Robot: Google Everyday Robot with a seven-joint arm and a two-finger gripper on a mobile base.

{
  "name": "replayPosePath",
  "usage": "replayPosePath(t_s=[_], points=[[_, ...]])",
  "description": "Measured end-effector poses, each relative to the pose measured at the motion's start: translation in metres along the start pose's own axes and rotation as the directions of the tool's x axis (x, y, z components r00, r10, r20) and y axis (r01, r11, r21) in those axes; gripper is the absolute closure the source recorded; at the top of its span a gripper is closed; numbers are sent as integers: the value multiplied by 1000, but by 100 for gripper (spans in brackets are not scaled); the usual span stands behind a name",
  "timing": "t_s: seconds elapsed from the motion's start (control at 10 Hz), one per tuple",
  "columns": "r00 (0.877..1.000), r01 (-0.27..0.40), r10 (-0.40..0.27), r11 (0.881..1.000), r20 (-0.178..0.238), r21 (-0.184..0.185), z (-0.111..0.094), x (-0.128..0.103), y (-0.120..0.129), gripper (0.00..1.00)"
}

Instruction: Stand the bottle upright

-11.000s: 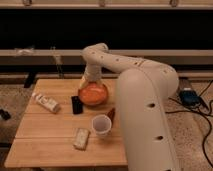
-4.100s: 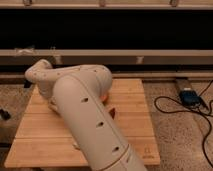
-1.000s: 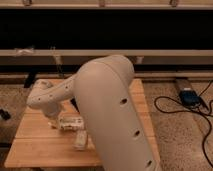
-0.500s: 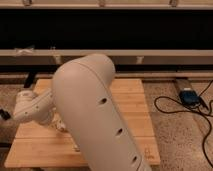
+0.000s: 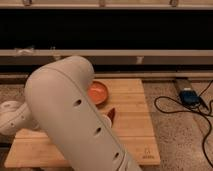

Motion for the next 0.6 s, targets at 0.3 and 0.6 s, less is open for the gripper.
replayPosePath(t_s=[0.3,0.6], points=[[999,11,-10,1000,-42,19,7,-10,-12,38],[995,16,-12,999,-97,36,18,-15,-32,38]])
